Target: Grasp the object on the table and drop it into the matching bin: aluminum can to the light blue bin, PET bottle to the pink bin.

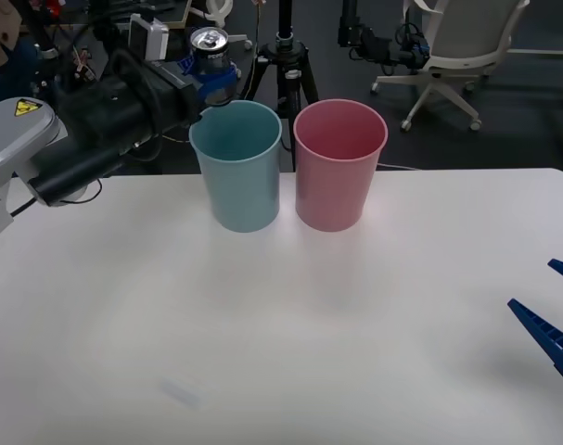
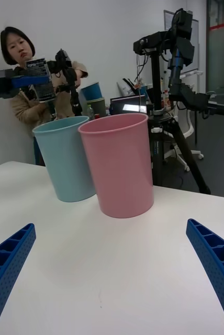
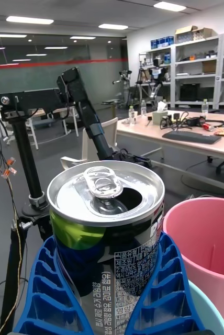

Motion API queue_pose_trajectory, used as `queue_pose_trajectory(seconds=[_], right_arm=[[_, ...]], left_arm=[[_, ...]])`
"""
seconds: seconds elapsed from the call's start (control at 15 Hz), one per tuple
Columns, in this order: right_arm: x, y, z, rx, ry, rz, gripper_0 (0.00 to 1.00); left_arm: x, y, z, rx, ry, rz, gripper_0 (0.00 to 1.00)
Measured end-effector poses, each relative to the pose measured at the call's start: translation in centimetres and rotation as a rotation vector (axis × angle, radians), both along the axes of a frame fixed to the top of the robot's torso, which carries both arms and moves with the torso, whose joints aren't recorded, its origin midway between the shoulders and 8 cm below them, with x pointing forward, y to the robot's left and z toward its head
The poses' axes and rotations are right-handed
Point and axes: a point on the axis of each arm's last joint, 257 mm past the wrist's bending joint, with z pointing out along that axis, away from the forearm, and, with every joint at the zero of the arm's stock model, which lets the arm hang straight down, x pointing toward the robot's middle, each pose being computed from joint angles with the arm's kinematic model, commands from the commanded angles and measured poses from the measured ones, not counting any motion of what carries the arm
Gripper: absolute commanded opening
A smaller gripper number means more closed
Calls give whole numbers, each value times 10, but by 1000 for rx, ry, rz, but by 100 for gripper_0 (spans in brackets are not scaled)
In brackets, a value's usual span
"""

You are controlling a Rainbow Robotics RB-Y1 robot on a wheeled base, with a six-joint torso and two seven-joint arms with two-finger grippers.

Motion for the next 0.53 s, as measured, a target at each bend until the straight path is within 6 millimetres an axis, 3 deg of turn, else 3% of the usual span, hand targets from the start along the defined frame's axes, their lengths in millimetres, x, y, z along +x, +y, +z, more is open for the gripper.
queue_pose_trajectory(seconds=[0.2,0.53], right_arm=[[0,0,0,0,0,0,100],[0,0,0,0,0,0,100]], left_arm=[[14,-11,-10,9,9,16,0],[12,-19,-27,18,38,6,0]])
